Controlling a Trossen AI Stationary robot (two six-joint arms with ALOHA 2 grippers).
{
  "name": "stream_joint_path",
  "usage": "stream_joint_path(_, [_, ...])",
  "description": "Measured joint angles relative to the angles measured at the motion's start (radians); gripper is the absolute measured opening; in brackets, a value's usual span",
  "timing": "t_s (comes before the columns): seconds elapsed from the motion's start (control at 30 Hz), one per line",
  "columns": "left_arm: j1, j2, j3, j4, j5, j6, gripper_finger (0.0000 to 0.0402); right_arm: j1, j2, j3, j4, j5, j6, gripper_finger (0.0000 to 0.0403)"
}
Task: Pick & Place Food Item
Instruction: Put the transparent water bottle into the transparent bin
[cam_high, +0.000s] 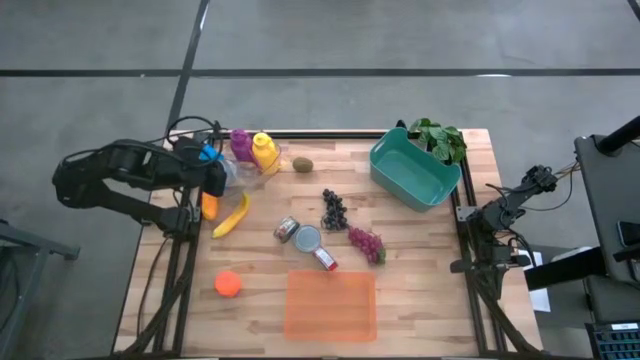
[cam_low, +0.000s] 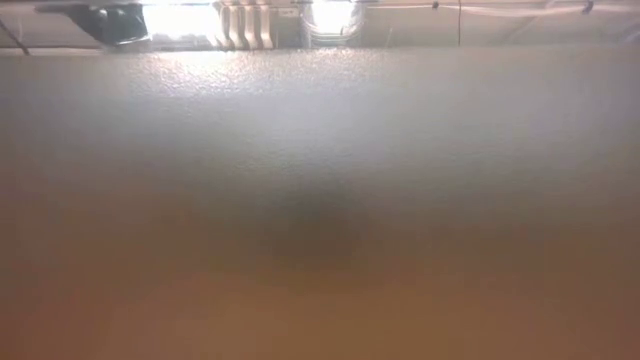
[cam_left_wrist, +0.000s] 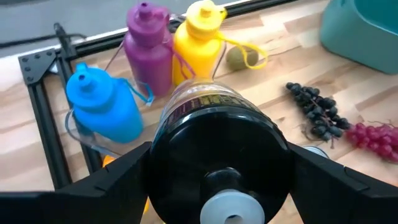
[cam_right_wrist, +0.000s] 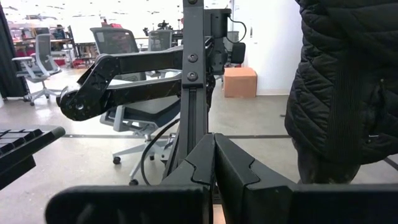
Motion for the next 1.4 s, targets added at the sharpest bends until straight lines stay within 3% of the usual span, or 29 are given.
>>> stream_joint_path(0.6, [0.117, -0.013, -0.078, 0.0, 0.107, -0.046, 0.0317, 0.0, 0.0, 0.0, 0.0, 0.0, 0.0, 0.0008])
stream_joint_path(0.83, [0.189, -0.012, -0.079, -0.001, 0.124, 0.045, 0.0317, 0.0, 0.0, 0.0, 0.0, 0.0, 0.0, 0.0008])
stream_joint_path(1.4, [0.352, -0.011, -0.079, -0.001, 0.221, 0.096, 0.0317, 0.0, 0.0, 0.0, 0.0, 0.0, 0.0, 0.0008])
